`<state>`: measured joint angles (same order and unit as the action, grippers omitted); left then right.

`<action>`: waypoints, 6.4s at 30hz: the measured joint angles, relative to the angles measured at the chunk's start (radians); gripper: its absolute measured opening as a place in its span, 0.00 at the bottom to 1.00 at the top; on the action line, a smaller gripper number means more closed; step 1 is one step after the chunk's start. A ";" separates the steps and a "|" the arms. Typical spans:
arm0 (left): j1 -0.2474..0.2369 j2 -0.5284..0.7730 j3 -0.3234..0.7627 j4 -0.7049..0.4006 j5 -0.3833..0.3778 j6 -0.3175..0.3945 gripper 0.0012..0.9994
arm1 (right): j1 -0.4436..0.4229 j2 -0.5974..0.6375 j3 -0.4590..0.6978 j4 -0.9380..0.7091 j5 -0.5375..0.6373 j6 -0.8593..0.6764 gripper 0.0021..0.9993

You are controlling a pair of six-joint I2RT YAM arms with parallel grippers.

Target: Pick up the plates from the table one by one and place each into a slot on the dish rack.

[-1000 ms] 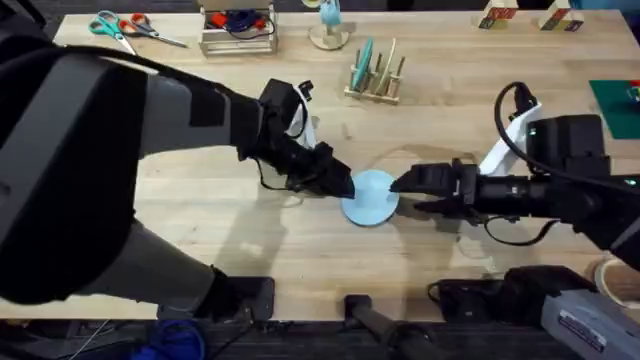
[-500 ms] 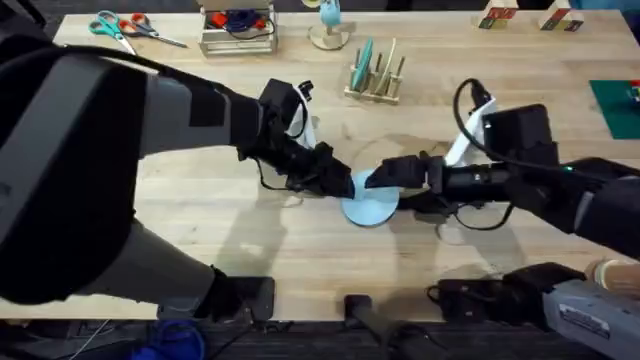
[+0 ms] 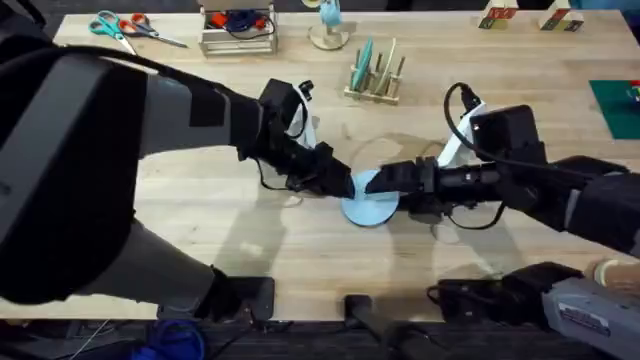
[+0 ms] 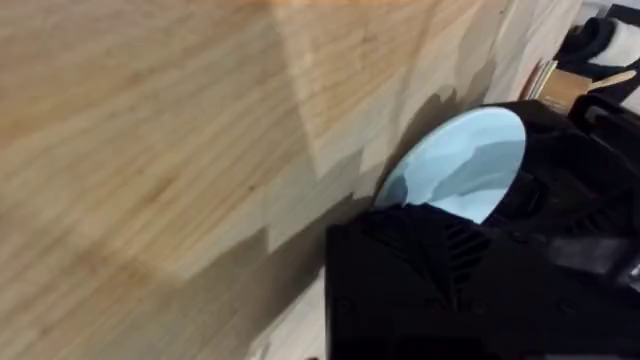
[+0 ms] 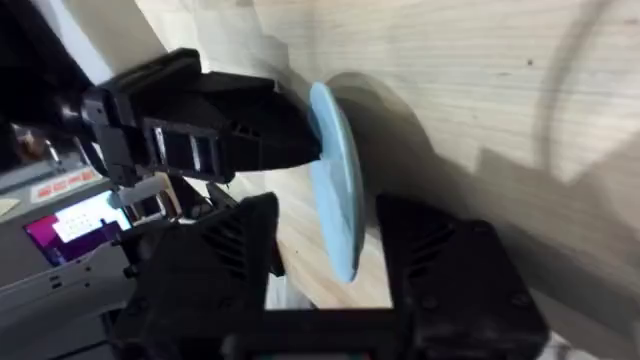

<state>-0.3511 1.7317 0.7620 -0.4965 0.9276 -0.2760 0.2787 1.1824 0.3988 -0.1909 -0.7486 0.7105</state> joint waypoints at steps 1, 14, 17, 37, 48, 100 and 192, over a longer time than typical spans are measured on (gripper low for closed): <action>0.000 0.000 0.000 0.000 0.000 0.000 0.04 | 0.000 0.000 0.000 0.000 0.000 0.001 0.57; 0.000 0.000 0.000 0.000 0.000 0.000 0.04 | 0.000 0.000 -0.002 -0.011 0.016 0.004 0.22; 0.000 0.000 0.000 0.000 0.000 0.000 0.04 | 0.000 0.000 -0.002 -0.012 0.023 0.004 0.17; 0.000 0.006 0.031 -0.057 -0.015 0.000 0.04 | 0.000 0.000 -0.002 -0.011 0.019 0.004 0.04; -0.001 0.035 0.255 -0.357 -0.167 0.039 0.04 | -0.004 0.000 -0.002 -0.008 0.019 0.004 0.03; 0.150 -0.402 0.813 -0.862 -1.056 0.075 0.99 | -0.011 0.000 0.593 -0.398 0.341 -0.383 0.03; 0.150 -0.402 0.813 -0.903 -1.056 0.075 1.00 | 0.384 0.338 1.284 -0.724 1.348 0.095 0.03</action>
<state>-0.2012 1.3293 1.5753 -1.3994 -0.1280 -0.2012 0.6627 1.5207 1.6826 -0.9154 0.5997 0.8051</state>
